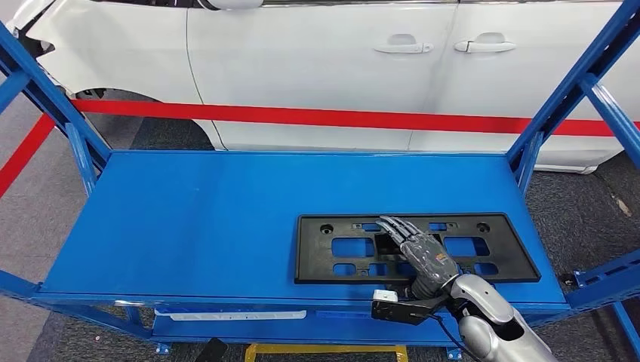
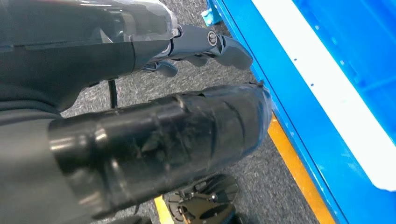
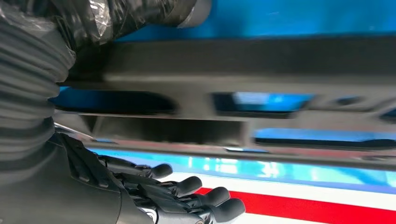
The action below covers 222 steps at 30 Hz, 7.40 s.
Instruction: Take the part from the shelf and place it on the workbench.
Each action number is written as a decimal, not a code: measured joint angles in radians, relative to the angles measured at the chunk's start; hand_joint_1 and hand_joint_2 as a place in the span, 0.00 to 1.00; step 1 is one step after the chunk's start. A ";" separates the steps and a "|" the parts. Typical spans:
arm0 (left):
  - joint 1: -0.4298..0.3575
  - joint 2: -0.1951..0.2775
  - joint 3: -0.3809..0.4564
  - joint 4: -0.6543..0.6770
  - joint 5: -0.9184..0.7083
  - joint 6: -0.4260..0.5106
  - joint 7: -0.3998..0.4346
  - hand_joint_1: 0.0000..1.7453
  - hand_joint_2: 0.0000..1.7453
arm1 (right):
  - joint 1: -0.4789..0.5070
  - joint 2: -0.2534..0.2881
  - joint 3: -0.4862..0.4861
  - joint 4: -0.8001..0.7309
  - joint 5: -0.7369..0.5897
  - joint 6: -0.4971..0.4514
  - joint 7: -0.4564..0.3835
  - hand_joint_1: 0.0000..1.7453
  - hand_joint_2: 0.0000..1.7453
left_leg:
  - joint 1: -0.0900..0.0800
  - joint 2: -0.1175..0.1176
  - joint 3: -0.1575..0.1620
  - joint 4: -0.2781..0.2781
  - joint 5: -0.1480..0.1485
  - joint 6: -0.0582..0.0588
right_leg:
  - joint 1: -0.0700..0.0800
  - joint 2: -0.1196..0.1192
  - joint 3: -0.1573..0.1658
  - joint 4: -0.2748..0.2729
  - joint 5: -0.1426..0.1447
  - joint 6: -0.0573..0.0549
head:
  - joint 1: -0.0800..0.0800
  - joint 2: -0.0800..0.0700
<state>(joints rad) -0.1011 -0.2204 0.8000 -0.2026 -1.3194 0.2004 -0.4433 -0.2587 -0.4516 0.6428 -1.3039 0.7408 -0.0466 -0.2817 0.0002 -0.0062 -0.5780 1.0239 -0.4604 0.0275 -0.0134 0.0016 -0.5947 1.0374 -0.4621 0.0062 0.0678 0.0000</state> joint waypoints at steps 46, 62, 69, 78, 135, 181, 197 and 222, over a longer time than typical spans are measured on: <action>-0.016 0.001 -0.002 0.000 0.000 -0.008 0.014 0.00 0.00 | -0.120 0.274 0.109 -0.133 0.783 -0.370 0.272 1.00 1.00 | 0.004 0.003 -0.015 -0.011 0.021 -0.004 | 0.001 0.002 0.000 -0.009 0.006 -0.004 | -0.001 0.000; -0.021 -0.001 -0.003 0.000 0.017 -0.067 -0.012 0.00 1.00 | -0.225 0.413 0.320 -0.064 0.753 -0.338 0.322 1.00 1.00 | 0.007 0.000 -0.020 0.005 0.009 -0.018 | 0.002 0.002 -0.013 0.006 0.003 -0.017 | 0.000 0.000; -0.017 0.001 -0.003 0.000 0.010 -0.095 -0.015 0.00 1.00 | -0.227 0.429 0.337 -0.045 0.750 -0.345 0.333 1.00 1.00 | 0.013 0.001 -0.144 0.277 -0.106 -0.042 | 0.001 -0.002 -0.010 0.000 0.006 -0.037 | -0.001 0.000; -0.019 0.005 -0.003 0.000 0.018 -0.065 0.005 0.00 1.00 | -0.235 0.439 0.342 -0.025 0.746 -0.342 0.344 1.00 1.00 | 0.011 0.000 -0.014 -0.006 0.016 -0.003 | 0.007 0.001 -0.016 0.013 -0.005 -0.004 | 0.000 0.000; -0.009 -0.002 -0.014 0.000 -0.002 0.075 0.078 0.00 1.00 | -0.293 0.391 0.265 0.017 0.771 -0.328 0.379 1.00 1.00 | 0.005 0.002 0.023 0.011 -0.020 -0.019 | 0.013 -0.004 -0.029 0.006 0.028 -0.030 | -0.003 0.000; -0.013 -0.004 -0.027 0.000 -0.007 0.089 0.089 0.00 1.00 | -0.242 0.402 0.245 -0.047 0.809 -0.440 0.389 1.00 1.00 | 0.007 0.015 -0.060 0.012 0.045 -0.004 | 0.003 -0.001 0.041 0.023 -0.049 0.004 | -0.002 0.000; -0.011 -0.004 -0.028 0.000 -0.011 0.091 0.087 0.00 1.00 | -0.245 0.400 0.244 -0.061 0.800 -0.438 0.375 1.00 1.00 | 0.003 0.009 0.055 -0.007 -0.046 -0.024 | 0.007 -0.004 -0.055 0.010 0.049 -0.023 | -0.003 0.000; -0.009 -0.004 -0.028 0.000 -0.010 0.092 0.087 0.00 1.00 | -0.253 0.391 0.244 -0.069 0.781 -0.432 0.367 1.00 1.00 | 0.013 0.013 -0.141 0.249 -0.121 -0.048 | 0.002 -0.008 -0.013 0.001 0.013 -0.044 | -0.002 0.000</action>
<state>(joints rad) -0.1104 -0.2247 0.7717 -0.2026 -1.3294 0.2924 -0.3567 -0.5121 -0.0604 0.8866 -1.3733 1.5216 -0.4789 0.0857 0.0135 0.0072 -0.7191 1.2728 -0.5812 -0.0200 -0.0116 -0.0061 -0.6075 1.0380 -0.4496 -0.0382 0.0656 -0.0001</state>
